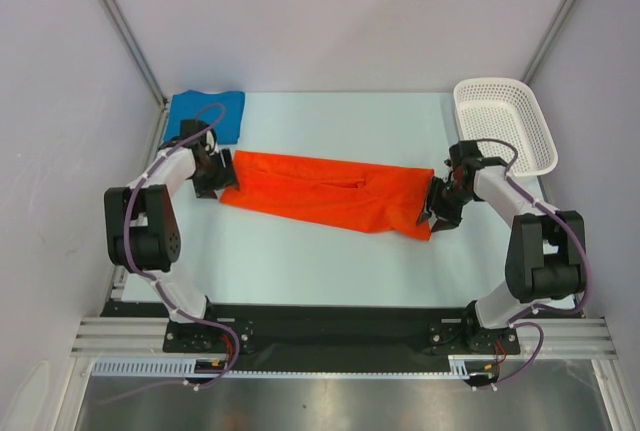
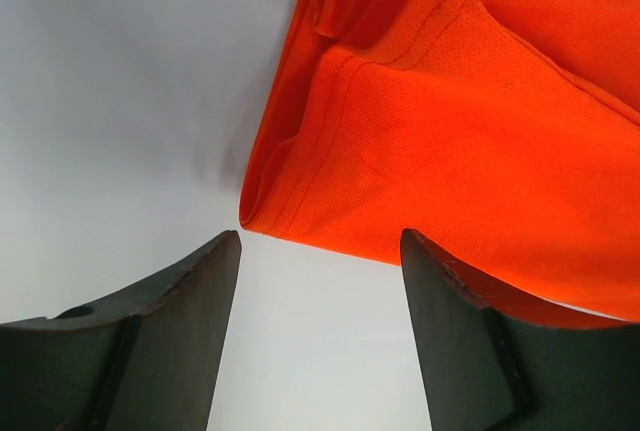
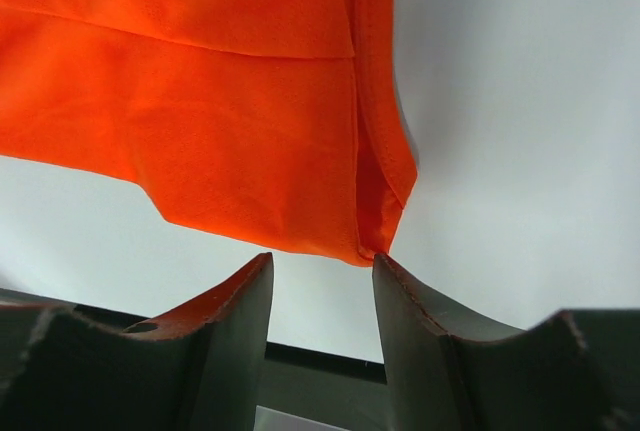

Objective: Fold and stack the t-shirts
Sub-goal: Fold the tshirt

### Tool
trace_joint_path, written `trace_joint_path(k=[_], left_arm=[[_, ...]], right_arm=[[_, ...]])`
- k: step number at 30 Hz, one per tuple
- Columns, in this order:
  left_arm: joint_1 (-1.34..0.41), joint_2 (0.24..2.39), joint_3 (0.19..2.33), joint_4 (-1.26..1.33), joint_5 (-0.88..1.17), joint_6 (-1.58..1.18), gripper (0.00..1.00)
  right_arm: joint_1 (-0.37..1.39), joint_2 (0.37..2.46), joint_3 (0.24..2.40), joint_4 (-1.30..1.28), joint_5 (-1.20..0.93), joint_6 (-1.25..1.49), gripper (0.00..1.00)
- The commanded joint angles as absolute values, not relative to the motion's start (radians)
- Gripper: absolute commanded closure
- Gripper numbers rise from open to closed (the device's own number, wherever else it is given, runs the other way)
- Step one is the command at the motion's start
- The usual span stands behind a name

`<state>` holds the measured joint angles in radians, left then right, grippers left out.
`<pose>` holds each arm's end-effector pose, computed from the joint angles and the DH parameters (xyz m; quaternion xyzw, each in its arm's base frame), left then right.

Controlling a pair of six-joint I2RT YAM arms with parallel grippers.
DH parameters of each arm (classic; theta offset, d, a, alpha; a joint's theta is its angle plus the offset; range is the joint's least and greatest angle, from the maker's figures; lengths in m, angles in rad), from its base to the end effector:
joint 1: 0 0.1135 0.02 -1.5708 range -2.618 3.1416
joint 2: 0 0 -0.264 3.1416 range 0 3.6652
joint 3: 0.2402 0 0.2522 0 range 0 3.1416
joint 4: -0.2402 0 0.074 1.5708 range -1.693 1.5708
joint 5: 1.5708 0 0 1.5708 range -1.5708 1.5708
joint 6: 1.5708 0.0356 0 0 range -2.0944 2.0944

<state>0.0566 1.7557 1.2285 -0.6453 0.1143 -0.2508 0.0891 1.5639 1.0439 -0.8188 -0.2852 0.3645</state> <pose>0.3525 0.0159 0.2008 -0.1387 0.9688 -0.0749 0.1912 0.2834 0.0354 0.2026 0.1187 0.9761 0.1633 0.0799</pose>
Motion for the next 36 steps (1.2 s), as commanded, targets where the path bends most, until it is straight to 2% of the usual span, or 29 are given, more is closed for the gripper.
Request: trace_joint_path(k=[1,7,10,12,14,16,19,30,33,36], left_arm=[[0.055,1.776,1.269,-0.606,0.095,-0.215,0.3],[0.054,1.836,1.307,-0.571,0.08,-0.189,0.36],[0.055,1.841,1.298,-0.552,0.104,-0.201,0.48],[0.055,1.83,1.29,-0.555,0.1,-0.215,0.53],[0.055,1.818,1.269,-0.555,0.101,-0.219,0.54],[0.055,1.807,1.259,-0.569,0.097,-0.219,0.54],[0.055,1.807,1.25,-0.578,0.101,-0.221,0.54],[0.055,1.795,1.22,-0.603,0.11,-0.227,0.64],[0.054,1.789,1.216,-0.609,0.109,-0.229,0.71],[0.057,1.784,1.212,-0.614,0.097,-0.232,0.76]], right_arm=[[0.075,1.509,1.037,-0.784,-0.307,0.353,0.52],[0.051,1.486,1.016,-0.805,-0.308,0.325,0.6],[0.037,1.483,1.003,-0.813,-0.307,0.318,0.67],[0.028,1.477,0.993,-0.81,-0.305,0.324,0.68],[0.02,1.474,0.982,-0.799,-0.316,0.328,0.67],[0.018,1.482,0.97,-0.776,-0.337,0.342,0.59],[0.018,1.502,0.954,-0.743,-0.373,0.359,0.55],[0.017,1.534,0.89,-0.658,-0.437,0.367,0.54],[0.017,1.537,0.881,-0.637,-0.451,0.362,0.59],[0.018,1.54,0.879,-0.62,-0.451,0.357,0.69]])
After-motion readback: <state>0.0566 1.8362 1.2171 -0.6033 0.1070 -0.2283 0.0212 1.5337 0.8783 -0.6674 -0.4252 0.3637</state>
